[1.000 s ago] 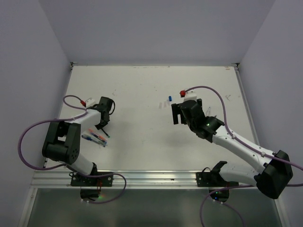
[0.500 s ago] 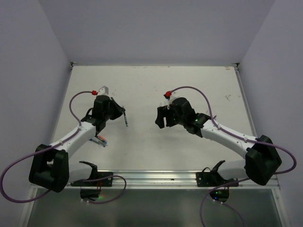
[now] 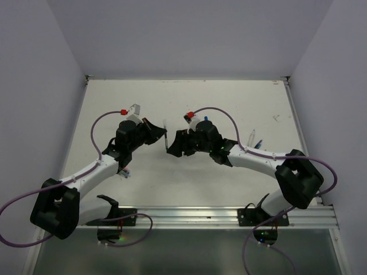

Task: Open the pen caps

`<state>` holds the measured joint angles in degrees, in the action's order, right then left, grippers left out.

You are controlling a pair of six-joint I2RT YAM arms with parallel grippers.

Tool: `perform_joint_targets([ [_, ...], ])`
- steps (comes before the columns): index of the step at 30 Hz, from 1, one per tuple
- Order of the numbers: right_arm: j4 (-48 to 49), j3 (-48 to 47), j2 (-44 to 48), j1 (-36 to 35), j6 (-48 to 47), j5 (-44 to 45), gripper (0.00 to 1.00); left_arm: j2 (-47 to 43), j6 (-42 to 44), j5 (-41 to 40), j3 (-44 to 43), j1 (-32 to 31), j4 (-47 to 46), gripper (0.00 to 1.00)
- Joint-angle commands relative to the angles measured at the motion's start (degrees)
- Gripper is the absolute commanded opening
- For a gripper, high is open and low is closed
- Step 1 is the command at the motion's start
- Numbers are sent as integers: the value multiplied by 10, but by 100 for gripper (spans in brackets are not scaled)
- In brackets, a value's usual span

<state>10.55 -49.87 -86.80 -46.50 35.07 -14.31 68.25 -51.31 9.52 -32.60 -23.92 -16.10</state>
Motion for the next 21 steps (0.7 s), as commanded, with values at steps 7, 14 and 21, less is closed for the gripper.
perform_joint_targets([
  [7, 92, -17, -36, -22, 38, 2, 55, -22, -45, 22, 10, -9, -69, 0],
  [14, 86, -36, -57, -27, 32, 23, 41, -21, -57, 42, 17, -10, -94, 0],
  [21, 85, -41, -64, -26, 25, 35, 9, -22, -57, 50, 30, -10, -99, 0],
])
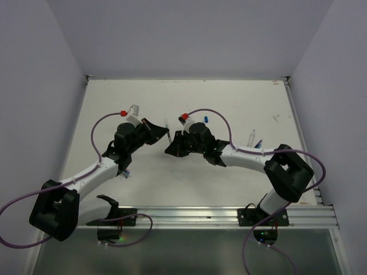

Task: Open the pen caps

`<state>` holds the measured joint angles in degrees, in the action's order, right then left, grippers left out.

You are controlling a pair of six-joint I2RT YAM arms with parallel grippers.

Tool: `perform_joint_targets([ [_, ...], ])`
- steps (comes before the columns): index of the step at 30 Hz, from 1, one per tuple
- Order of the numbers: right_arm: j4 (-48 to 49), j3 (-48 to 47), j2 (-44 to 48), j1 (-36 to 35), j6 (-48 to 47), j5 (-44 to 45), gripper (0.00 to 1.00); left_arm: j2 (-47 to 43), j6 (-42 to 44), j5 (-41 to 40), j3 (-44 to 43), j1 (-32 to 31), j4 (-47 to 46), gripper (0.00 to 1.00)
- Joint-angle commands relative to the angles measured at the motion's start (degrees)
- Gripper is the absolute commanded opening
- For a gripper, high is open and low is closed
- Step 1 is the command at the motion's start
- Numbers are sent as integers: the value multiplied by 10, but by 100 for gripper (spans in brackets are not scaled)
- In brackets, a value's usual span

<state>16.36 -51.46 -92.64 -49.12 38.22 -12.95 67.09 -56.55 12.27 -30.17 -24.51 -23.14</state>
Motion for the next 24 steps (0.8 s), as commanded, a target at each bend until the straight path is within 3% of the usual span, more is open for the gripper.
perform_joint_targets([
  [1, 19, -28, -7, 0, -9, 22, 0, -10, -2, 22, 6, -4, -29, 0],
  [6, 16, -20, 2, 0, -17, 13, 0, -5, 42, 21, -1, -3, -10, 3],
  [10, 10, 5, 23, 0, -33, 0, 0, 1, 87, 10, -37, -1, 14, 46],
  [13, -1, 15, 34, 0, -40, -20, 0, 6, 101, 9, -52, 3, 18, 55],
  [20, -2, 36, 55, 0, -46, -53, 0, 23, 108, 16, -64, 13, 18, 55],
  [24, 13, 44, 55, 0, -39, -61, 0, 34, 103, 34, -63, 18, 6, 46],
])
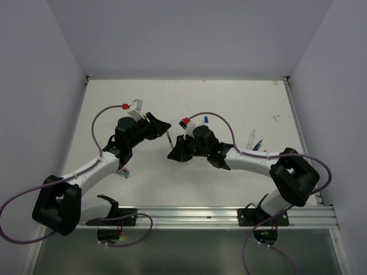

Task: Open the pen caps

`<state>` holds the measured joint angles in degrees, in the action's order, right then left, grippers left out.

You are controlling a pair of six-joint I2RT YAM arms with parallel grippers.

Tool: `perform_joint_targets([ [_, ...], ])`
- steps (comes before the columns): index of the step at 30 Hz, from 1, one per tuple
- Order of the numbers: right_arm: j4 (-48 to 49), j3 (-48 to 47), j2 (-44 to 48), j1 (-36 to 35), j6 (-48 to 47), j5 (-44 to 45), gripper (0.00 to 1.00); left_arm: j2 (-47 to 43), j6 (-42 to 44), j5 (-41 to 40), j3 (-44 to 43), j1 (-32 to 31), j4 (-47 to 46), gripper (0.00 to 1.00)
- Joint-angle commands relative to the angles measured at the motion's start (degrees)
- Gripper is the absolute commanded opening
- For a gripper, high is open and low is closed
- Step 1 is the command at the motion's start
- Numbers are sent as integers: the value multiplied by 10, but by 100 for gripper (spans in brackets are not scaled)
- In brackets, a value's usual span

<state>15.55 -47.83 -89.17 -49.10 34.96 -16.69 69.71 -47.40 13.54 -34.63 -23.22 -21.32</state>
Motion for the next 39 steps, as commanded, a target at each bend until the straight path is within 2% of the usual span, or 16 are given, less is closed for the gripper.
perform_joint_targets([
  [1, 21, 5, 18, 0, -5, -26, 0, 8, 12, 25, -20, 6, -12, 43],
  [2, 21, 3, 16, 0, -5, -29, 0, 9, 11, 25, -20, 6, -13, 40],
  [5, 22, -1, 10, 0, -3, -30, 0, 9, 13, 25, -23, 7, -10, 22],
  [6, 19, -2, 9, 0, -3, -29, 0, 10, 12, 25, -25, 9, -7, 9],
  [7, 14, -8, 6, 0, -6, -26, 0, 10, 12, 23, -30, 10, -4, 2],
  [8, 7, -10, 4, 0, -9, -22, 0, 16, 12, 21, -34, 11, 1, 0],
  [14, -59, -25, 1, -3, -35, 30, 0, 51, 1, -25, -82, 11, 90, 0],
  [17, -96, -31, 2, -6, -48, 61, 0, 61, -1, -102, -117, 3, 149, 0],
  [18, -105, -33, 0, -6, -52, 78, 0, 62, 1, -149, -133, -1, 166, 0],
  [28, -87, 10, -15, -17, -34, 100, 0, 146, -2, -290, -243, -33, 211, 0],
  [32, -113, 20, 0, -21, -33, 131, 0, 187, 13, -301, -289, -39, 232, 0],
  [37, -222, 5, 60, -7, -42, 241, 0, 237, 56, -241, -315, -46, 232, 0],
  [39, -275, -2, 96, 32, -41, 262, 0, 256, 70, -198, -316, -50, 223, 0],
])
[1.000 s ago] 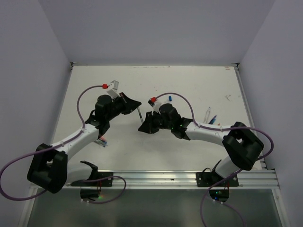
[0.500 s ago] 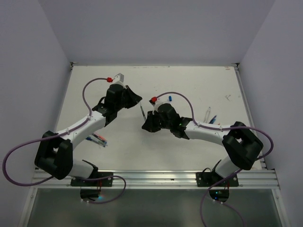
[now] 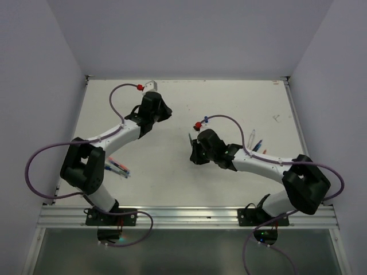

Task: Open the pen caps

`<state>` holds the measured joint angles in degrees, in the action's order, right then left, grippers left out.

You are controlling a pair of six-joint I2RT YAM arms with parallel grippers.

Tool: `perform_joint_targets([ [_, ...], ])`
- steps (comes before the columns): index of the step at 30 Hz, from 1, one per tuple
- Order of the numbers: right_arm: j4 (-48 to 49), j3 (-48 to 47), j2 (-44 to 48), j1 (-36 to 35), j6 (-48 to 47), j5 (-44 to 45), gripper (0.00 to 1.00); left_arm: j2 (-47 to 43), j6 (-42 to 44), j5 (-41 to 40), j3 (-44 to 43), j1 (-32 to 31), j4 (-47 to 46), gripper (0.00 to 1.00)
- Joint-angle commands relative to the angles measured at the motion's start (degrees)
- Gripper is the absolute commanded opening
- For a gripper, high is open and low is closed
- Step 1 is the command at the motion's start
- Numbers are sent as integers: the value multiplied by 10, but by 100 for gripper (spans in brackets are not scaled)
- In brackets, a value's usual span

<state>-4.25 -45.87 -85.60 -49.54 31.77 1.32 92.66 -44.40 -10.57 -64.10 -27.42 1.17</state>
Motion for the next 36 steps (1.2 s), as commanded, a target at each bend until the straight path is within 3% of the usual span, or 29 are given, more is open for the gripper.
perform_joint_targets([
  [1, -92, -22, 76, 57, -8, 82, 0, 42, 41, 55, -21, -10, -2, 0],
  [5, -173, -8, 161, 188, 1, 111, 0, 72, 56, 97, -18, -23, -43, 0],
  [9, -253, -25, 228, 276, -21, 132, 0, 114, 64, 128, -48, -33, -40, 0],
  [16, -305, 15, 252, 485, -41, 30, 0, 183, 77, 167, -88, -35, -42, 0],
  [23, -315, 29, 239, 552, -18, 5, 0, 219, 88, 164, -117, -35, -31, 0],
  [36, -277, 57, 179, 563, -5, 24, 0, 258, 102, 169, -136, -34, -33, 0],
])
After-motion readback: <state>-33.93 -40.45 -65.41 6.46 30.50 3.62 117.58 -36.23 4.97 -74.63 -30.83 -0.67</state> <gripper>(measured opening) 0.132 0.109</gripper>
